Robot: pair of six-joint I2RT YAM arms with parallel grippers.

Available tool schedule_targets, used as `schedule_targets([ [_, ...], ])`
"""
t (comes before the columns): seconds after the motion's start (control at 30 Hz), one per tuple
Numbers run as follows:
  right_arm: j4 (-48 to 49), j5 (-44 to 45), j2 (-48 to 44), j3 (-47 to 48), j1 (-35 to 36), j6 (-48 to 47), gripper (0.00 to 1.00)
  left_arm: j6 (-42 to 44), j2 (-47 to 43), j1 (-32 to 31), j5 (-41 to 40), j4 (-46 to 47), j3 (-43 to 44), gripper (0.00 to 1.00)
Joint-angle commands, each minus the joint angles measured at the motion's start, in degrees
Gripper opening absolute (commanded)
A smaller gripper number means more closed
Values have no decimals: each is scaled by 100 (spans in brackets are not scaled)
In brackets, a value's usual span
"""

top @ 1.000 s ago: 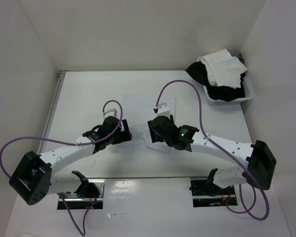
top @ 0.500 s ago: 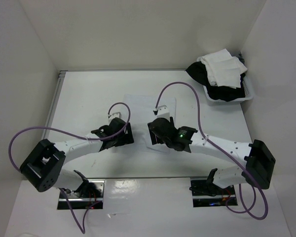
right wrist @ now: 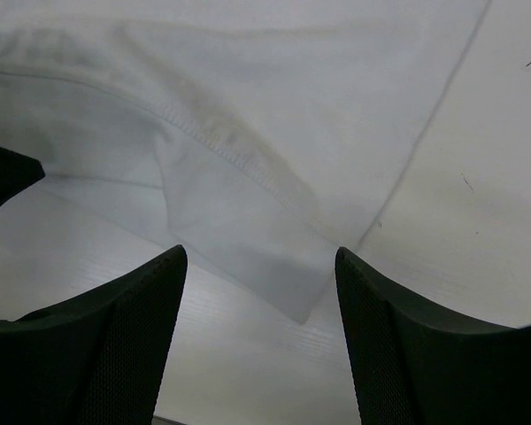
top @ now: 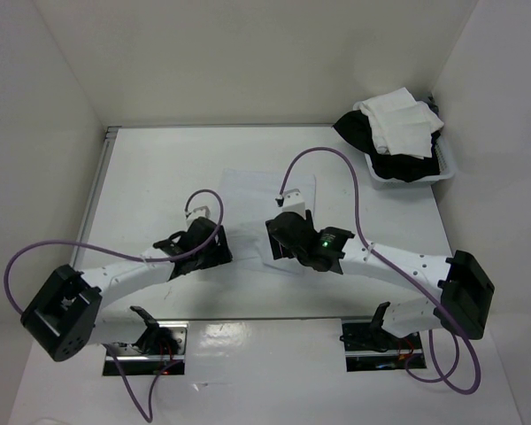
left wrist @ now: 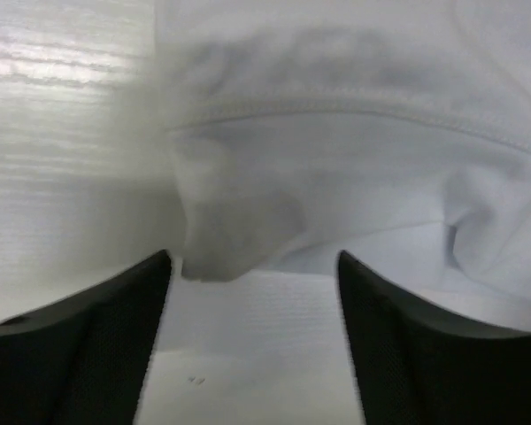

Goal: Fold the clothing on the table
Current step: Flatten the skirt out, then fold the skirt

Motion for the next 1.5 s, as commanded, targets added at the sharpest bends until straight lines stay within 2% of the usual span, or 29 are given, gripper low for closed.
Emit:
schedule_targets([
  [0.0, 130, 171, -220, -81, 65, 91, 73, -156, -558, -12, -1, -243, -221, 76],
  [0.13, 182, 171, -220, -81, 65, 144, 73, -217, -771, -12, -88, -357, -283, 51],
  [0.27, 235, 118, -273, -81, 65, 144, 73, -217, -420, -12, -142, -209, -283, 44],
  [0.37, 174, 118, -325, -134, 117, 196, 73, -217, 229, -12, -89, -50, -117, 43],
  [0.47, 121, 171, -387, -134, 118, 197, 73, -270, 433, -12, -203, 3, -37, 43],
  [0.7, 182, 171, -449, -239, 118, 197, 73, -270, 372, -12, -617, -453, 148, 44],
  [0.9, 234, 171, -343, -291, 118, 197, 73, -270, -268, -12, -678, -884, 297, 48],
  [0.97, 235, 171, -343, -292, 118, 197, 73, -270, -270, -12, -835, -963, 358, 52],
  [1.17, 288, 118, -291, -292, 118, 197, 73, -270, 186, -12, -836, -973, 543, 52],
  [1.33, 235, 118, -343, -292, 118, 197, 73, -217, 494, -12, -889, -973, 728, 48],
  [1.47, 235, 171, -448, -344, 118, 197, 73, -217, 548, -12, -889, -973, 781, 39],
])
